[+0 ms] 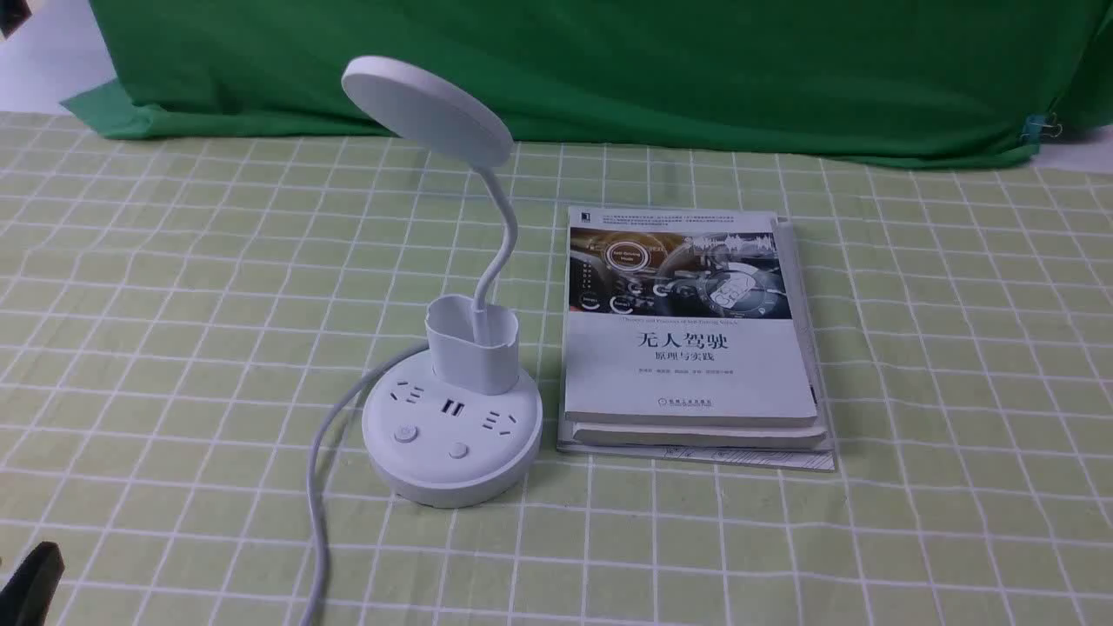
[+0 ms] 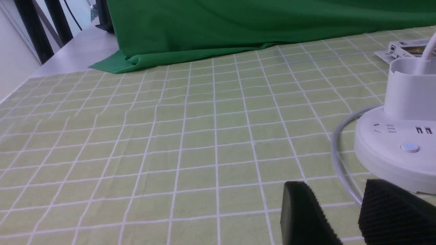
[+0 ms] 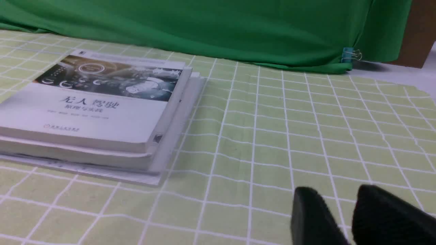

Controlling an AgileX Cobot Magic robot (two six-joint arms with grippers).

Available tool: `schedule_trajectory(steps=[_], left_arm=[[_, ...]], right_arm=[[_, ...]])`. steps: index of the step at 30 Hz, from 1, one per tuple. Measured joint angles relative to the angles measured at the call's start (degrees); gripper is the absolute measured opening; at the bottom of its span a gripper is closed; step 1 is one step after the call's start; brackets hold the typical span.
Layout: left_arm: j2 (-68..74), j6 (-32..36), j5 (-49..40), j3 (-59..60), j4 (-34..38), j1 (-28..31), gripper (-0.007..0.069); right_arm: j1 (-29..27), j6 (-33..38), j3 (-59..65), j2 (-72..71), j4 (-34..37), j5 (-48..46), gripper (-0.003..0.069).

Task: Turn on the table lamp on the green coffee tablecloth with your hand.
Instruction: 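Press the power button on the lamp base to turn the lamp on with the left gripper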

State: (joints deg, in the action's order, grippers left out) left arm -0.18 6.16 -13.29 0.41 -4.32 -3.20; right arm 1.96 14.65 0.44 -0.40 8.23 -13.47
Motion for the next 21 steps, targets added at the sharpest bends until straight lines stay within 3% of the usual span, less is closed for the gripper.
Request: schedule_trajectory(steps=[14,21], left_arm=[[0.0,0.0,0.2,0.0,0.0,0.0,0.0237],[0.0,-1.1,7.5,0.0,2.0,0.0,0.0237]], right_arm=[[0.0,0.0,0.0,0.0,0.0,0.0,0.0245],[0.0,0.0,0.0,0.0,0.0,0.0,0.0245]])
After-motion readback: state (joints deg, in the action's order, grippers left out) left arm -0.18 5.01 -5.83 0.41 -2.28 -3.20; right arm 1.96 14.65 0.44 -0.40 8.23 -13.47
